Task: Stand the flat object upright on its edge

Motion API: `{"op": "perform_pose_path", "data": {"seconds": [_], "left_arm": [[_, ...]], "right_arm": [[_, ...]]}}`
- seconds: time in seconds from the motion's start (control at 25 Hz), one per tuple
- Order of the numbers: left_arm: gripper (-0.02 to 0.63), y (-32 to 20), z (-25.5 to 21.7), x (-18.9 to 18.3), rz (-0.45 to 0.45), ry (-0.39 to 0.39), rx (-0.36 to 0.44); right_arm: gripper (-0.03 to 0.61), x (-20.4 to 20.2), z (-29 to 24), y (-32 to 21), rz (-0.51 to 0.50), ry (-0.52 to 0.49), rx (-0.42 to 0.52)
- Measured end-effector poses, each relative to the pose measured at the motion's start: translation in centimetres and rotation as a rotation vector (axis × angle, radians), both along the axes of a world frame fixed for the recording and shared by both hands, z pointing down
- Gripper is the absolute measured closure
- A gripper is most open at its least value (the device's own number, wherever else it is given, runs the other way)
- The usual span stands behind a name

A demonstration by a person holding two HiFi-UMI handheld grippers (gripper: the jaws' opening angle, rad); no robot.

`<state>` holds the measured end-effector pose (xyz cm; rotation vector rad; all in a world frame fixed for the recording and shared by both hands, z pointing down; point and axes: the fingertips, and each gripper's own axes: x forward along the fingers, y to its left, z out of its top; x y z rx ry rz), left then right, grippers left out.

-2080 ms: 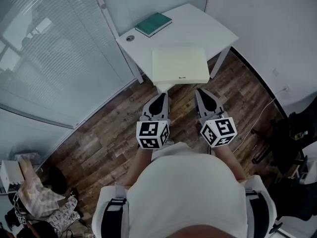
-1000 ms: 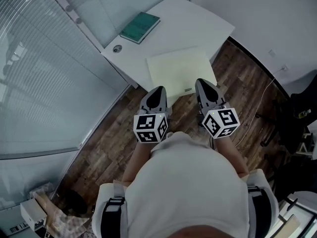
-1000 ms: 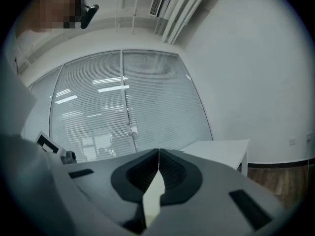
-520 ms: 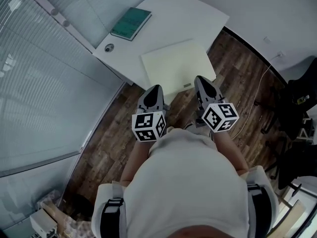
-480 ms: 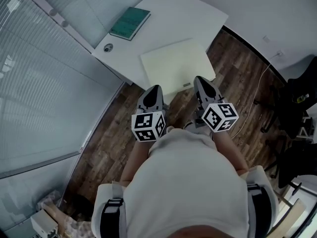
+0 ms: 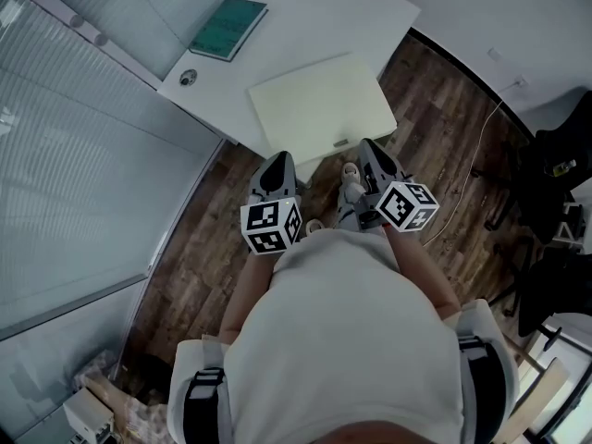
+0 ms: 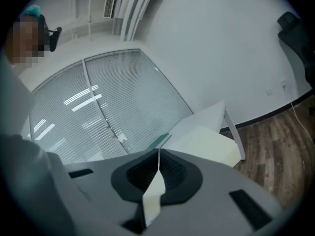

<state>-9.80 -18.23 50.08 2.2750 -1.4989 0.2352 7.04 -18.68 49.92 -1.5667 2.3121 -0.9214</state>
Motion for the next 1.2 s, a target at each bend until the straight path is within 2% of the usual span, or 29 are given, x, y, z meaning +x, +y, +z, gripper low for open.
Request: {"op": "perform_pose_path", "data": {"seconds": [0.36,0.56,0.68,0.8,0.84,0.96,1.08,1.2], "left_arm": [[0.597,0.3,1.1,1.1,-0.002,0.002,-0.037],[0.597,0.1,1.5,1.2,-0.015,0.002,-0.056],[0.597,0.1,1.7,1.2,-0.020,0.000,-0.060],[0.597,-0.1,1.8,1.1,-0.024,-0.002,-0.063],[0.597,-0.1,1.9,1.1,-0.027,-0.002,-0.065],[0.597,-0.2,1.8,1.0,-0.038,-0.001,-0.066],[0.597,-0.3,1.9,0.9,-0.046,-0.005,-0.067],[0.597,-0.4,1.9,0.6,-0.055,-0.009,-0.068]], "right_arm": [[0.557,1.3,5.9,0.0,0.033,-0.225,-0.159],[0.547,1.4,7.9,-0.1,0.043,-0.383,-0.226],[0.419,1.4,8.6,-0.5,0.041,-0.472,-0.232],[0.245,1.5,9.4,-1.0,0.047,-0.581,-0.249],[0.211,1.6,9.8,-1.1,0.054,-0.616,-0.260],[0.174,1.9,10.9,-1.4,0.069,-0.678,-0.292],[0.163,1.9,11.4,-2.0,0.060,-0.665,-0.289],[0.150,2.0,12.3,-2.7,0.092,-0.709,-0.313]]}}
